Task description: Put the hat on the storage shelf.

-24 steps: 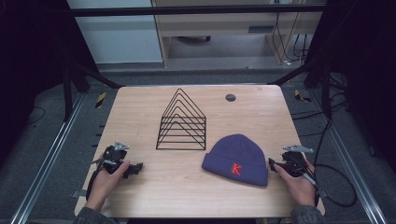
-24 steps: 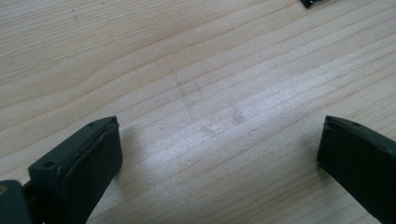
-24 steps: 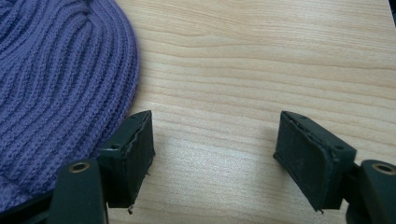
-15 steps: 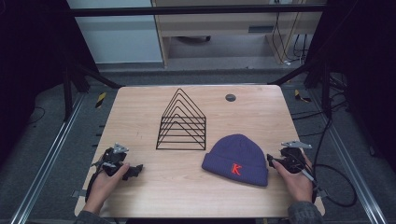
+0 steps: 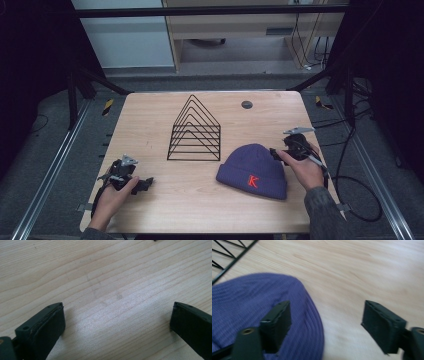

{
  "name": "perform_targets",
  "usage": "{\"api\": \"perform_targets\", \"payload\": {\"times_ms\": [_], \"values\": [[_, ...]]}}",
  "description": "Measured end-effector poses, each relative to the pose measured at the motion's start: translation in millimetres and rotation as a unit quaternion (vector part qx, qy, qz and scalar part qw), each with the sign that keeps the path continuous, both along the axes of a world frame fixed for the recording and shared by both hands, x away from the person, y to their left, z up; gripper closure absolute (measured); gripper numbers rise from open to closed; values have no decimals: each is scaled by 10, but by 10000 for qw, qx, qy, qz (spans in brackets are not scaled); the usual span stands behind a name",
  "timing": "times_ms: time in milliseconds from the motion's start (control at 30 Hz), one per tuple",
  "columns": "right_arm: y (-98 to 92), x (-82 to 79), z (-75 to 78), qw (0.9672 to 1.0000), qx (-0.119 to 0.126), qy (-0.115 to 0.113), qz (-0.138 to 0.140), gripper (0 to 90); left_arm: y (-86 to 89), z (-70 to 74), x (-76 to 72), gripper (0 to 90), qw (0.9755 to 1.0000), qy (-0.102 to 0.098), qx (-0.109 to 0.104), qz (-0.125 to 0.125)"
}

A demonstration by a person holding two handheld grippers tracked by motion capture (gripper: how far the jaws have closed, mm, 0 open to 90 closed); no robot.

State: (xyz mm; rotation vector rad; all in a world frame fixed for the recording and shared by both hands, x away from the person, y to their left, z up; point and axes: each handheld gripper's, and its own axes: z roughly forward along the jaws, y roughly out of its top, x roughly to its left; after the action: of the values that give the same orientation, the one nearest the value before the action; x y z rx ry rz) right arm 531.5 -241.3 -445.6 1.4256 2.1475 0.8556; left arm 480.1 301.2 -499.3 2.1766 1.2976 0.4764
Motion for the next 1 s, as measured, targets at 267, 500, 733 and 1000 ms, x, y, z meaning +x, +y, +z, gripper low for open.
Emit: {"api": "perform_targets", "payload": {"times_ms": [267,500,733,1000], "values": [[315,401,38,9987,-72,290,412,481,-4,1,3,0,10000,17,4,-32],[422,502,-79,9981,-62,442,431,554,-15,3,6,0,10000,24,17,-73],[475,546,-203,9964,-79,743,404,520,-27,2,1,0,10000,22,0,-84],[475,560,-282,9937,180,1046,361,477,-32,0,2,0,9999,6,-6,-107]]}}
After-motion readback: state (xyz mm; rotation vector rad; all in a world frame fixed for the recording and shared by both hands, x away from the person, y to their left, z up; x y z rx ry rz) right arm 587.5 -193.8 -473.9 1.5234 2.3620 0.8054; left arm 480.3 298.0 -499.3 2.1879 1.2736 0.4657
